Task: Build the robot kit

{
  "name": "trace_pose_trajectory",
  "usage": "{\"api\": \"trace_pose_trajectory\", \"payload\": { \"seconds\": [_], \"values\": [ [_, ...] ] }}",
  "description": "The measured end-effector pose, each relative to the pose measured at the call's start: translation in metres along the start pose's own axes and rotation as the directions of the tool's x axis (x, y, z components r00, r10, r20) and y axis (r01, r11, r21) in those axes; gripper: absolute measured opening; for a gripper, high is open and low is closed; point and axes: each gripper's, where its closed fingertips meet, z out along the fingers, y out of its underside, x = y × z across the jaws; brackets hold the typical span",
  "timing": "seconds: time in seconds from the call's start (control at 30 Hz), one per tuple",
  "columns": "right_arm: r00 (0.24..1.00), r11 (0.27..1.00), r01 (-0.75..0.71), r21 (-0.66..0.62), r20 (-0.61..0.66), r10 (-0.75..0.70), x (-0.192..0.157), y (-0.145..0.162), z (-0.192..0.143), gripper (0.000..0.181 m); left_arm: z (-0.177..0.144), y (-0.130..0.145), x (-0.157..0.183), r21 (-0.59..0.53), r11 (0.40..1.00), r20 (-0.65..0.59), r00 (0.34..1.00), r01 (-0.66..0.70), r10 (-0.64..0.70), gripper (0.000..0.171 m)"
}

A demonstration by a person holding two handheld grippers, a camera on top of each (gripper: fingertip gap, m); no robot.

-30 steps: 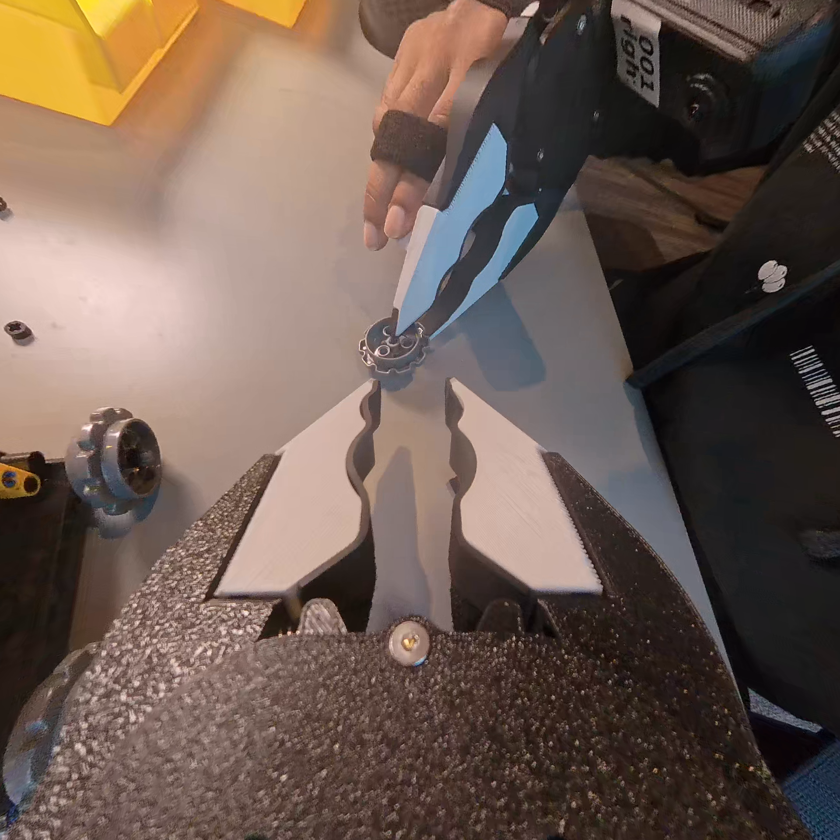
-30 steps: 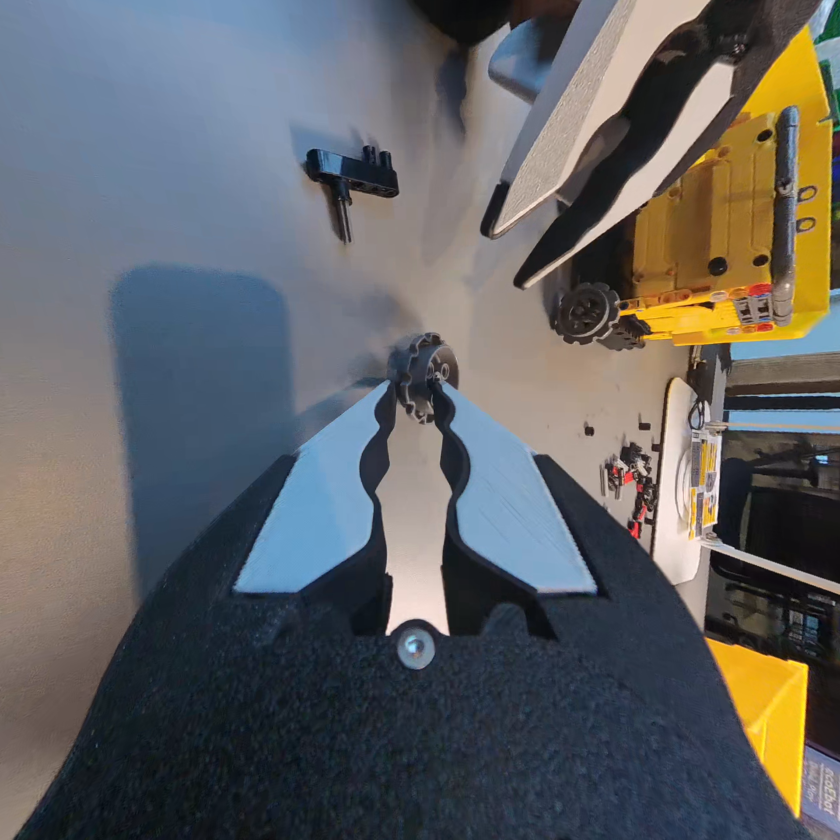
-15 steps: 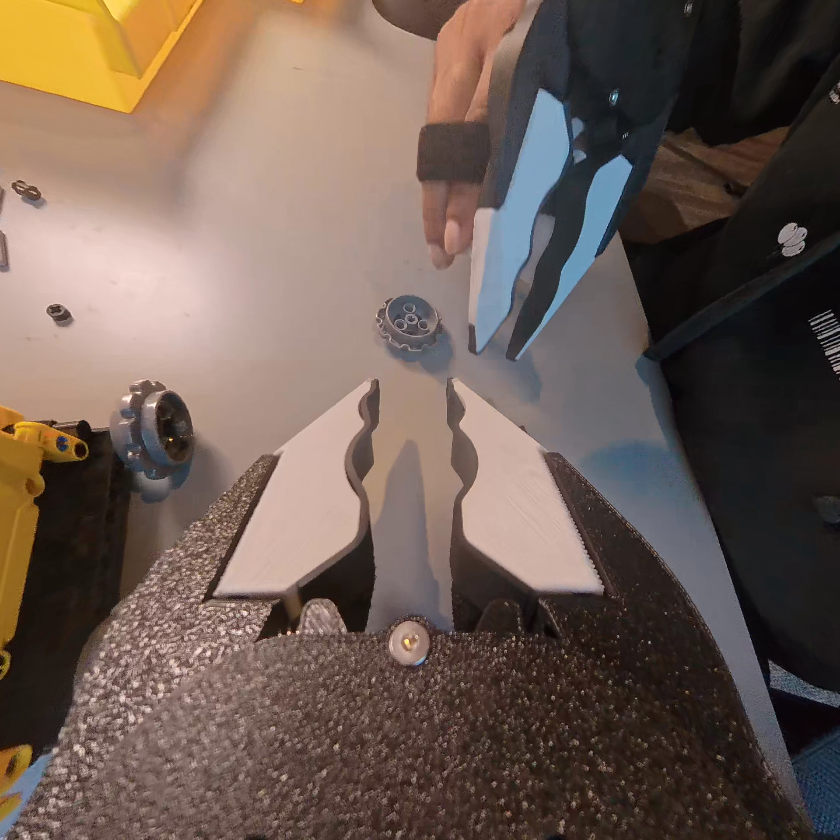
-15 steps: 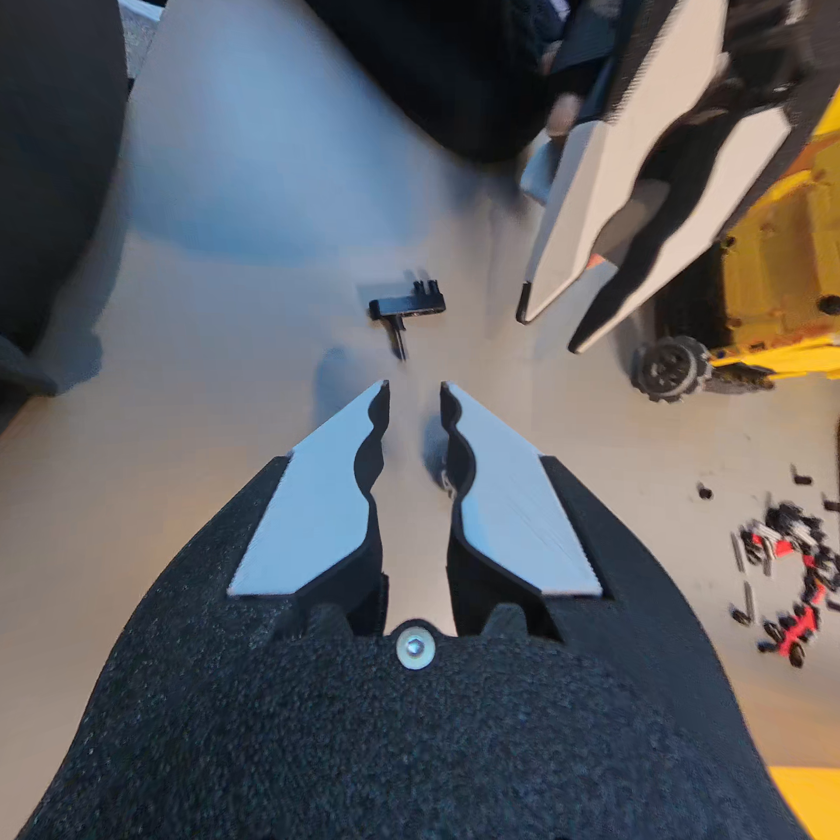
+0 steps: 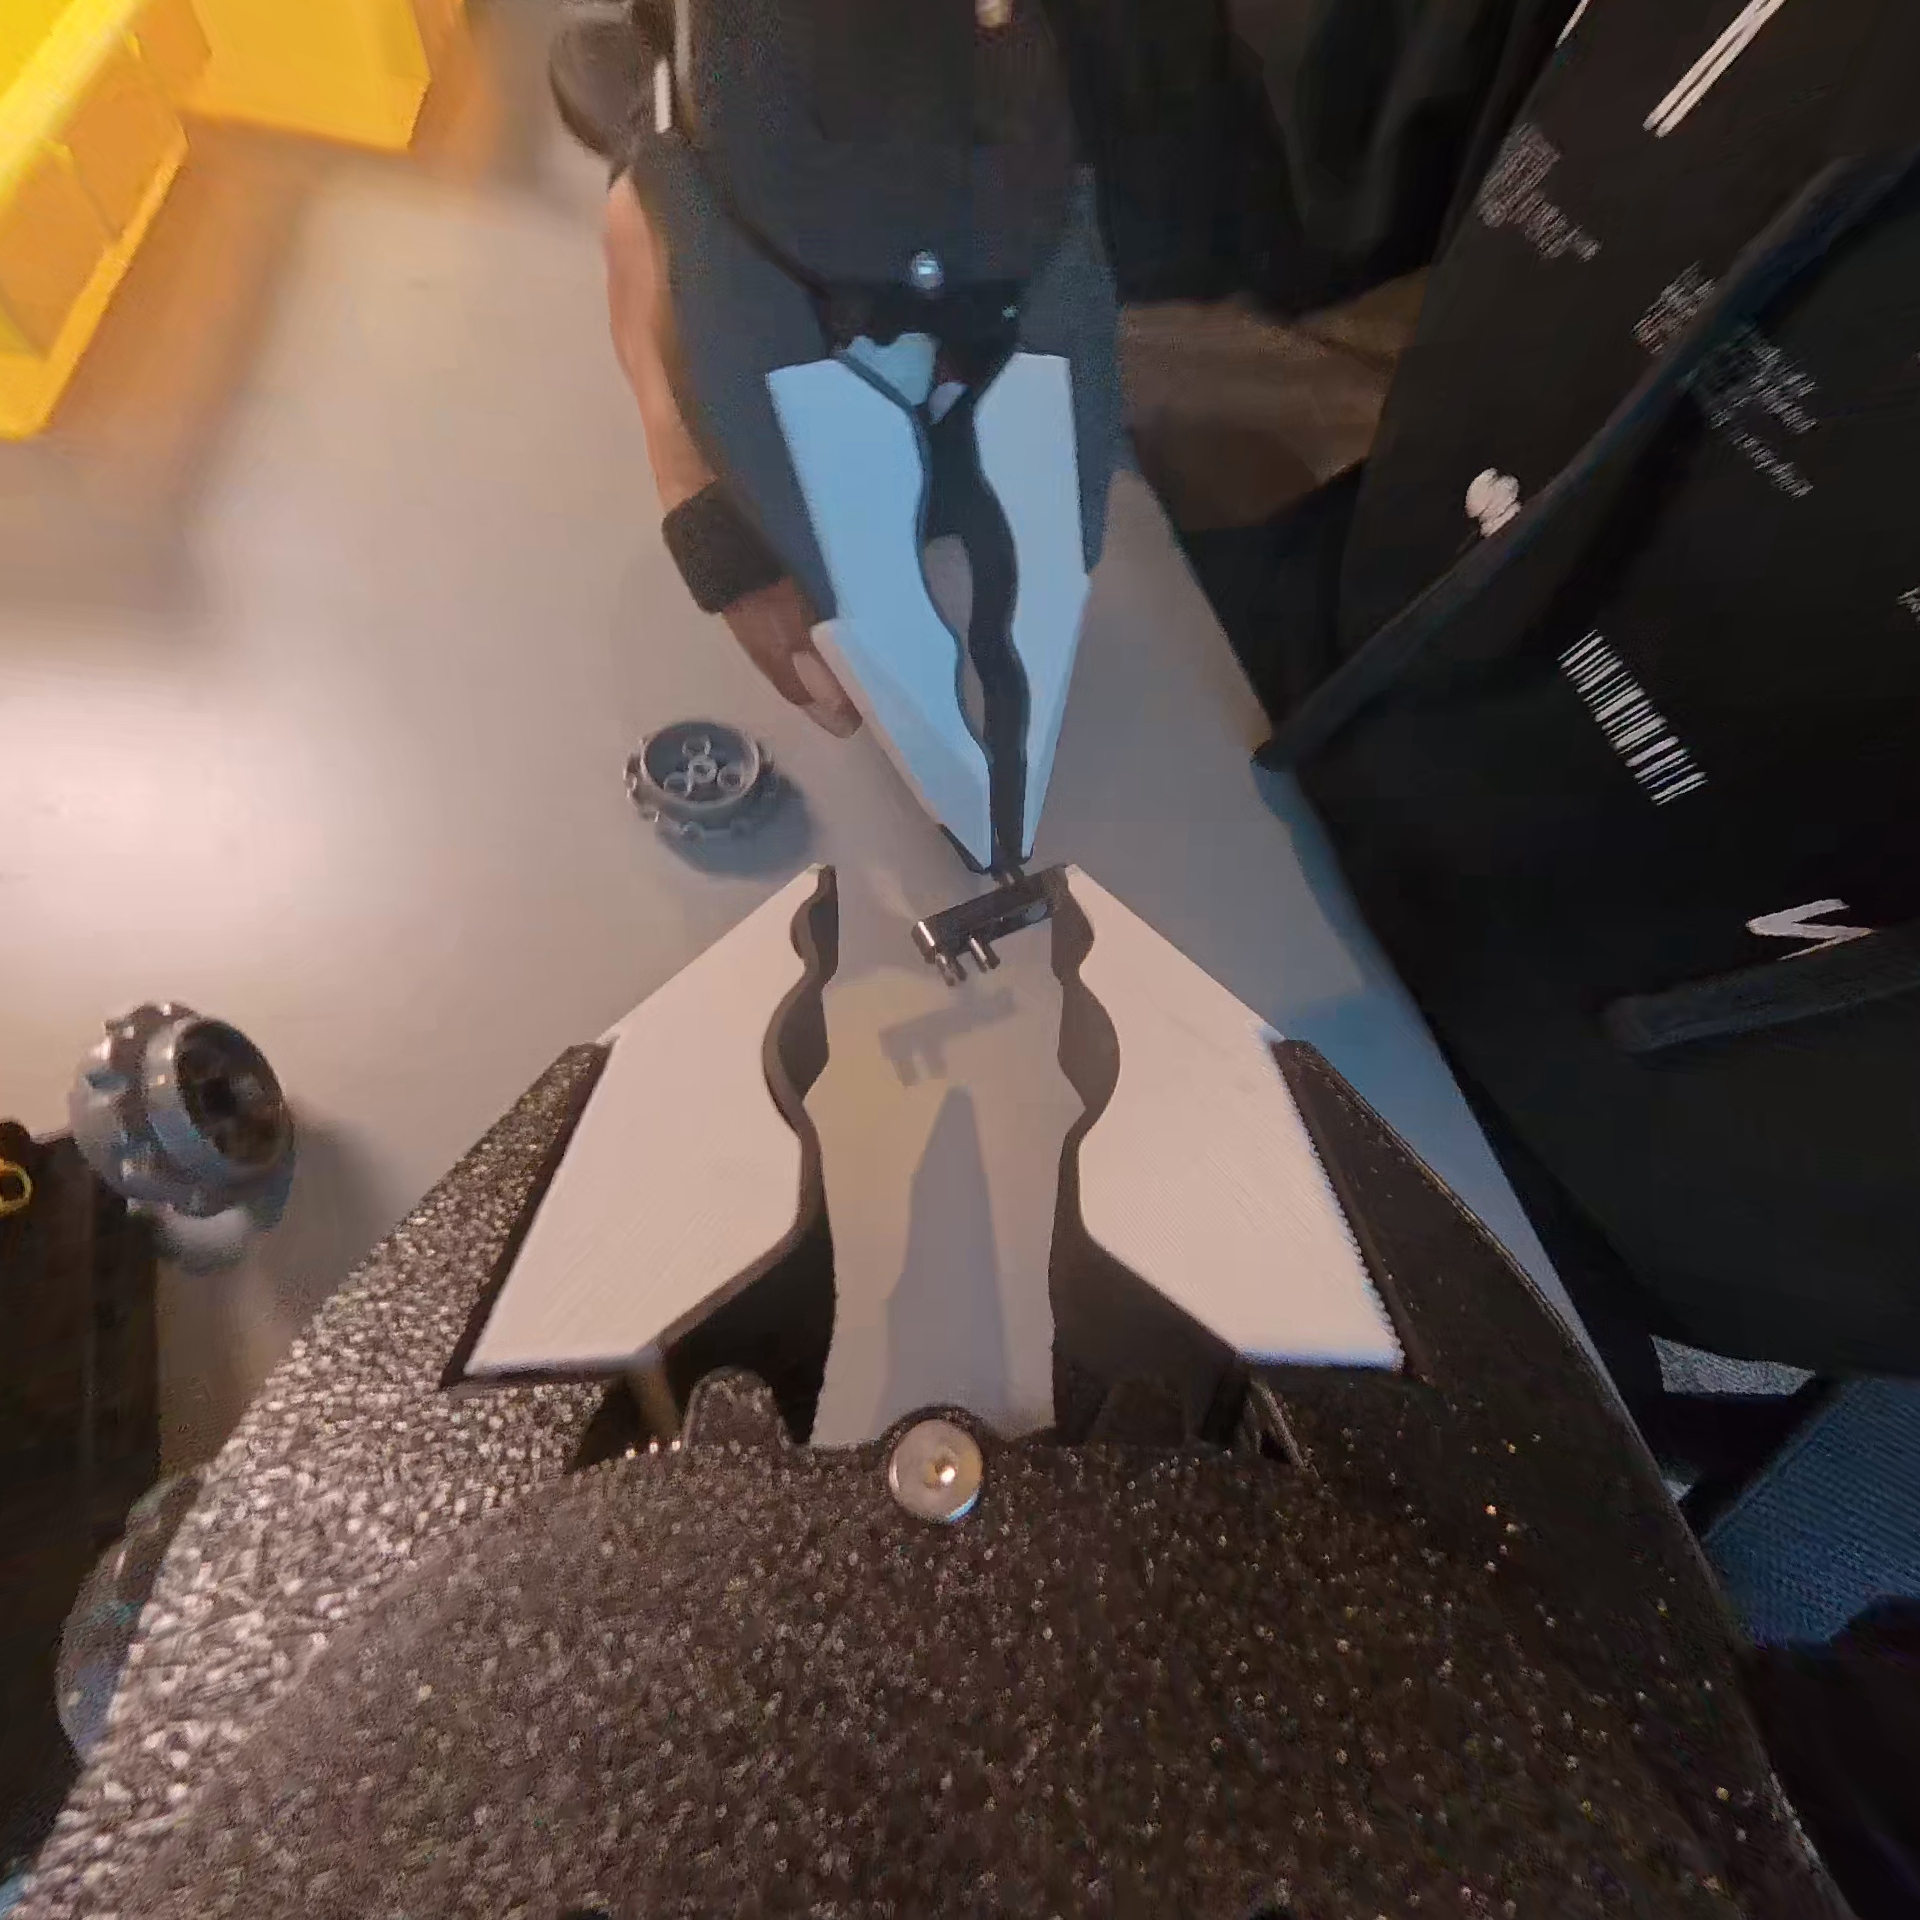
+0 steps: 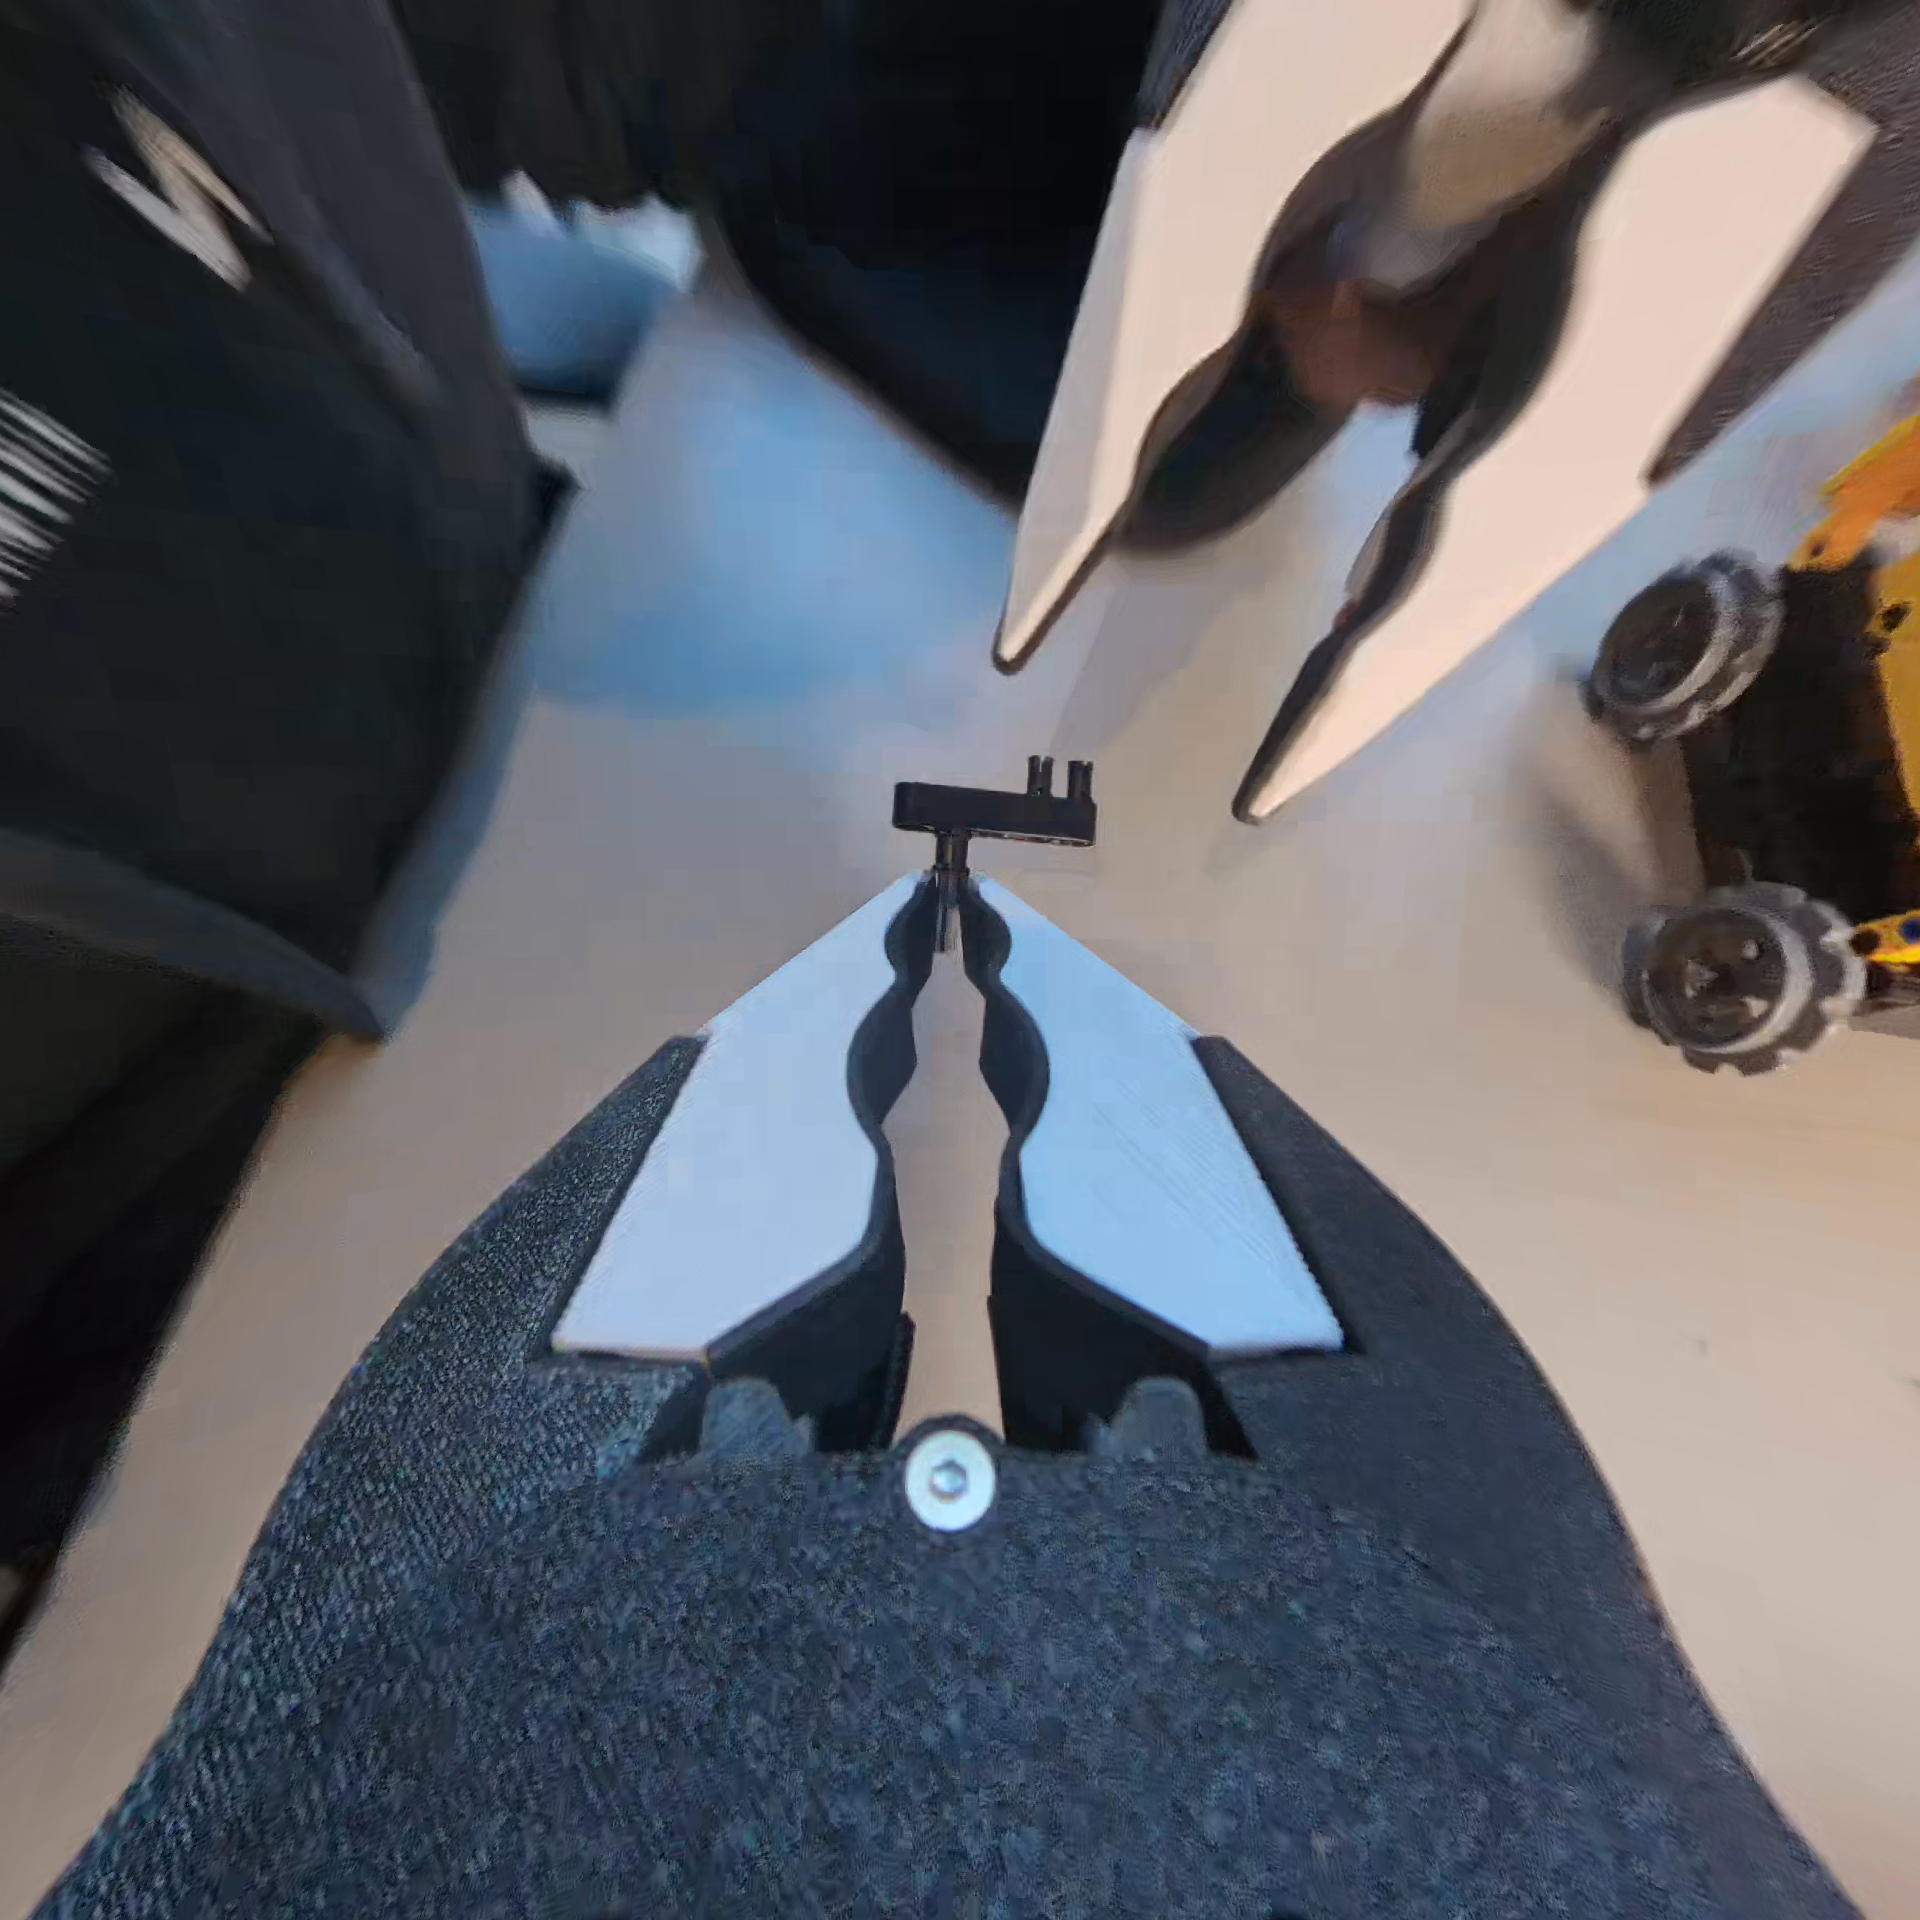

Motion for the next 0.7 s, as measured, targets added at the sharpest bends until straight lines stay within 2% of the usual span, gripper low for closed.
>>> {"api": "trace_pose_trajectory", "payload": {
  "seconds": [0.03, 0.1, 0.17, 0.27, 0.33, 0.4, 0.47, 0.57, 0.7],
  "values": [
    [0.999, 0.993, -0.035, 0.114, 0.026, 0.032, -0.003, -0.011, -0.012, 0.004, -0.002, -0.009, 0.004, 0.047, 0.999, -0.011, 1.000, -0.022, 0.022, 0.042],
    [0.990, 0.935, -0.133, 0.329, 0.094, 0.107, -0.008, -0.032, -0.038, 0.005, -0.003, -0.030, 0.011, 0.152, 0.986, -0.024, 0.997, -0.065, 0.069, 0.043],
    [0.977, 0.824, -0.215, 0.524, 0.109, 0.185, -0.001, -0.049, -0.063, 0.004, 0.000, -0.050, 0.011, 0.240, 0.963, 0.027, 0.992, -0.125, 0.122, 0.044],
    [0.947, 0.635, -0.315, 0.706, 0.187, 0.262, 0.002, -0.061, -0.092, 0.004, 0.005, -0.078, -0.002, 0.335, 0.920, 0.172, 0.973, -0.205, 0.154, 0.044],
    [0.931, 0.551, -0.361, 0.752, 0.254, 0.262, -0.001, -0.064, -0.102, 0.004, 0.009, -0.093, 0.003, 0.392, 0.900, 0.129, 0.981, -0.188, 0.148, 0.039],
    [0.924, 0.520, -0.381, 0.764, 0.290, 0.251, -0.002, -0.065, -0.107, 0.004, 0.011, -0.102, 0.009, 0.425, 0.889, 0.070, 0.985, -0.172, 0.158, 0.029],
    [0.921, 0.520, -0.388, 0.761, 0.306, 0.239, -0.003, -0.063, -0.110, 0.004, 0.011, -0.106, 0.005, 0.431, 0.889, 0.063, 0.987, -0.158, 0.145, 0.016],
    [0.916, 0.516, -0.395, 0.760, 0.282, 0.286, 0.010, -0.054, -0.116, 0.004, 0.010, -0.102, -0.007, 0.404, 0.903, 0.102, 0.988, -0.144, 0.113, 0.010],
    [0.886, 0.584, -0.420, 0.694, 0.173, 0.431, 0.038, -0.026, -0.106, 0.005, 0.014, -0.085, -0.032, 0.330, 0.939, 0.178, 0.983, -0.093, 0.035, 0.005]
  ]
}}
